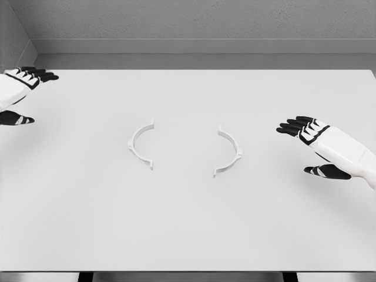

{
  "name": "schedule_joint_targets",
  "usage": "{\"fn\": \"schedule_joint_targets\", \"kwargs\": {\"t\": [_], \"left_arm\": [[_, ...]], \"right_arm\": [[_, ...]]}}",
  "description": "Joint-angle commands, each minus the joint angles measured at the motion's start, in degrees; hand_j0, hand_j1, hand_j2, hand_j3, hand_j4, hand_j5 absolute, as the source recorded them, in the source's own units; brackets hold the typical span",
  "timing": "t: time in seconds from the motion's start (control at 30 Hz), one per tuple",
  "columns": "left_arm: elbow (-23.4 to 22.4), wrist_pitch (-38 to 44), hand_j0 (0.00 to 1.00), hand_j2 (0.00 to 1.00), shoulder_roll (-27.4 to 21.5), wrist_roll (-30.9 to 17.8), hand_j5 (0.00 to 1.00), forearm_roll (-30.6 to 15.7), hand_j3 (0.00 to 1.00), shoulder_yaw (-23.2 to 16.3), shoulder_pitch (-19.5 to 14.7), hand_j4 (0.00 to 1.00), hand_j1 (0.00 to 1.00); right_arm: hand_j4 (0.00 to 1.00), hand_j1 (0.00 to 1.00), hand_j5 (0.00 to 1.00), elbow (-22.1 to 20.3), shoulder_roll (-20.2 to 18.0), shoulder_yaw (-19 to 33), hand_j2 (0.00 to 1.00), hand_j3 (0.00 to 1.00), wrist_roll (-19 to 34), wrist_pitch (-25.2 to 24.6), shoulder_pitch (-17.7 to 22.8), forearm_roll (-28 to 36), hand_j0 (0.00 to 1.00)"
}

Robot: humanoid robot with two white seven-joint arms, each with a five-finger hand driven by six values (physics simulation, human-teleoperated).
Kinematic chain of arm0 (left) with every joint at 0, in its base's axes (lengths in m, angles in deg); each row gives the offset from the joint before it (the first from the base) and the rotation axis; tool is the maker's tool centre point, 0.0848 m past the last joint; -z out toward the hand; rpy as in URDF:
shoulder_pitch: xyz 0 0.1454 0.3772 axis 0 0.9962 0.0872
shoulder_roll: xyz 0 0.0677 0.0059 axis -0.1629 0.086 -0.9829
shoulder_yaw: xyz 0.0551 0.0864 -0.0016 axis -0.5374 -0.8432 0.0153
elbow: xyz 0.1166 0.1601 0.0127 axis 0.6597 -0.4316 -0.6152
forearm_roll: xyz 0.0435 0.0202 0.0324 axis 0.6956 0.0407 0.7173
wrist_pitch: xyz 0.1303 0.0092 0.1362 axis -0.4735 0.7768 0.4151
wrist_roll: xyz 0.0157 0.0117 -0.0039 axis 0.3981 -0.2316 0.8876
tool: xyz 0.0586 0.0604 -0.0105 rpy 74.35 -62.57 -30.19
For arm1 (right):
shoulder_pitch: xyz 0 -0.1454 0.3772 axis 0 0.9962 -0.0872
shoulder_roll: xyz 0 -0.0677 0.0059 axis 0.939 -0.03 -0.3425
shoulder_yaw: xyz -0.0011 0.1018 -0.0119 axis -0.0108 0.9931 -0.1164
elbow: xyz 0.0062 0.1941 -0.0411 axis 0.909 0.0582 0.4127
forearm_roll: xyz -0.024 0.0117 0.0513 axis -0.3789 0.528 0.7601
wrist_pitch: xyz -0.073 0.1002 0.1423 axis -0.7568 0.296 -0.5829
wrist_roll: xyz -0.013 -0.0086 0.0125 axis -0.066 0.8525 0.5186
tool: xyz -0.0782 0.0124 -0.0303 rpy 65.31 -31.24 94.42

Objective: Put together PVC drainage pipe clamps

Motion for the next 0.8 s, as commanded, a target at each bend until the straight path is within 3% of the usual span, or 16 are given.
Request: {"fn": "schedule_joint_targets", "kwargs": {"t": [0.0,0.17,0.27,0.33,0.4,0.57,0.77], "left_arm": [[1.75,0.04,1.00,1.00,0.26,-0.12,1.00,-0.41,1.00,-0.63,0.00,1.00,1.00],[1.84,0.04,1.00,1.00,2.11,-0.12,1.00,-0.41,1.00,-0.63,-0.26,1.00,1.00],[1.84,0.04,1.00,1.00,3.95,-0.12,1.00,-0.41,1.00,-0.71,-0.35,1.00,1.00],[1.75,0.04,1.00,1.00,5.80,-0.12,1.00,-0.76,1.00,-0.63,-0.35,1.00,1.00],[1.13,0.04,1.00,1.00,7.90,-0.12,1.00,-0.85,1.00,-0.54,-0.53,1.00,1.00],[1.05,0.04,1.00,1.00,10.72,-0.12,1.00,-0.15,1.00,-0.80,-0.79,1.00,1.00],[0.96,0.04,1.00,1.00,13.36,-0.12,1.00,0.12,1.00,-4.49,-0.88,1.00,1.00]], "right_arm": [[1.00,1.00,1.00,-0.08,-0.06,-0.07,1.00,1.00,-0.11,-0.07,0.00,0.33,1.00],[1.00,1.00,1.00,-0.08,0.21,-0.33,1.00,1.00,-0.29,-0.07,-0.35,0.77,1.00],[1.00,1.00,1.00,-0.35,1.26,-3.14,1.00,1.00,0.33,-0.07,-3.51,0.16,1.00],[1.00,1.00,1.00,1.14,5.39,-6.92,1.00,1.00,5.77,-0.07,-9.84,-3.18,1.00],[1.00,1.00,1.00,1.94,10.65,-7.27,1.00,1.00,10.61,-0.07,-12.39,-8.62,1.00],[1.00,1.00,1.00,3.52,14.79,-10.00,1.00,1.00,10.96,-0.07,-13.89,-10.57,1.00],[1.00,1.00,1.00,7.21,20.07,-9.82,1.00,1.00,10.44,-0.07,-15.29,-10.57,1.00]]}}
